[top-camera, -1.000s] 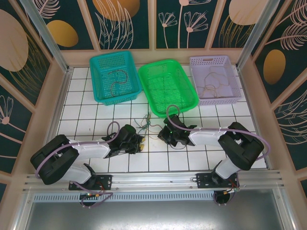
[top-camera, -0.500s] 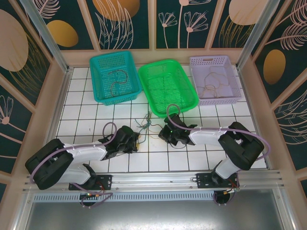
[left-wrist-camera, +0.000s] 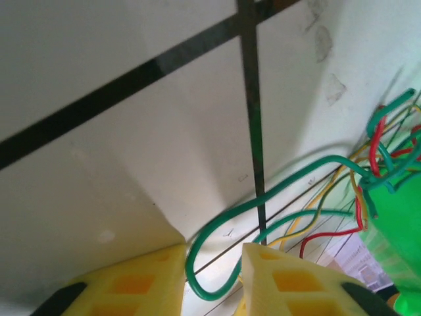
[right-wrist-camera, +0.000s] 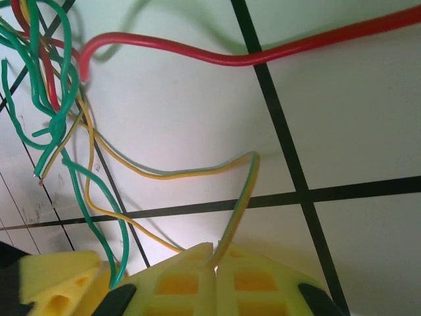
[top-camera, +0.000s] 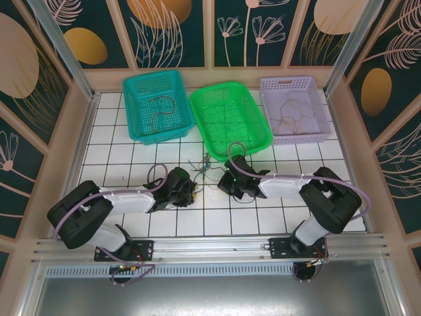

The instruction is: Untangle the cables

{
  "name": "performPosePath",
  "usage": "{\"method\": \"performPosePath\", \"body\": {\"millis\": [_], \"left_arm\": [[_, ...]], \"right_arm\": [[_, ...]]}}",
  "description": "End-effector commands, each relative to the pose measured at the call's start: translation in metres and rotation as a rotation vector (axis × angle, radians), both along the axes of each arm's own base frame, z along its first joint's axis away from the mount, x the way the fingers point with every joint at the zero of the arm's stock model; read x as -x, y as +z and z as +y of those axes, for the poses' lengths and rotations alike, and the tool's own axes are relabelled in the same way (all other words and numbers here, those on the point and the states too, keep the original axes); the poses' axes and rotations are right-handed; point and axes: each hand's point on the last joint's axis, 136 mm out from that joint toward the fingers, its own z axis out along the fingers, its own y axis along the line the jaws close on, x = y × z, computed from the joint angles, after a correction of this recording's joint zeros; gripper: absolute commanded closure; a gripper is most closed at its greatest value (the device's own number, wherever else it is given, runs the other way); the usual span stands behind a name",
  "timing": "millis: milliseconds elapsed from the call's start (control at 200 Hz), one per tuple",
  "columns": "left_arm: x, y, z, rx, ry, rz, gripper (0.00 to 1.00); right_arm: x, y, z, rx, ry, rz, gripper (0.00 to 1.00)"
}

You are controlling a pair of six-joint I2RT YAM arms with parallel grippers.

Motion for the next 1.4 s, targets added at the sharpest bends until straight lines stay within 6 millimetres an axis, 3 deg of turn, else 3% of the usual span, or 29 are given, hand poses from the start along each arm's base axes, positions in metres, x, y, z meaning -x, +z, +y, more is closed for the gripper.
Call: {"method": "performPosePath", "body": {"millis": [0, 120, 395, 525, 626, 816, 986, 1086, 1186, 1301, 1396], "left_arm": [[0.008, -0.024, 0.015, -0.035, 0.139, 0.131, 0.85], [0.008, -0.029, 0.027, -0.08, 0.165, 0.115, 1.0], [0.023, -0.014, 0.091, -0.262, 0.211, 0.052, 1.0], [0.033, -0.007, 0.121, -0.353, 0.185, 0.02, 1.0], [0.027, 0.009, 0.142, -0.43, 0.155, -0.057, 1.0], [-0.012, 0.063, 0.135, -0.592, -0.085, -0.254, 1.0], [-0.037, 0.104, 0.13, -0.742, -0.215, -0.354, 1.0], [-0.054, 0.131, 0.117, -0.766, -0.279, -0.449, 1.0], [-0.066, 0.145, 0.097, -0.737, -0.348, -0.518, 1.0], [-0.072, 0.157, 0.082, -0.704, -0.398, -0.561, 1.0], [-0.072, 0.166, 0.076, -0.671, -0.41, -0.587, 1.0]], "right_arm": [[-0.004, 0.002, -0.004, 0.015, -0.009, -0.004, 0.97], [-0.006, 0.007, -0.008, 0.02, -0.018, -0.017, 0.98], [-0.001, 0.012, -0.043, 0.107, -0.03, -0.036, 1.0], [0.003, 0.011, -0.072, 0.184, -0.035, -0.046, 1.0], [0.003, 0.01, -0.104, 0.25, -0.06, -0.059, 1.0], [-0.006, 0.015, -0.166, 0.319, -0.148, -0.083, 1.0], [-0.022, 0.029, -0.191, 0.354, -0.18, -0.125, 1.0], [-0.032, 0.042, -0.19, 0.344, -0.163, -0.157, 1.0], [-0.036, 0.054, -0.177, 0.295, -0.134, -0.178, 1.0], [-0.035, 0.085, -0.137, 0.196, -0.004, -0.303, 0.67], [-0.028, 0.113, -0.104, 0.151, 0.116, -0.44, 0.52]]}}
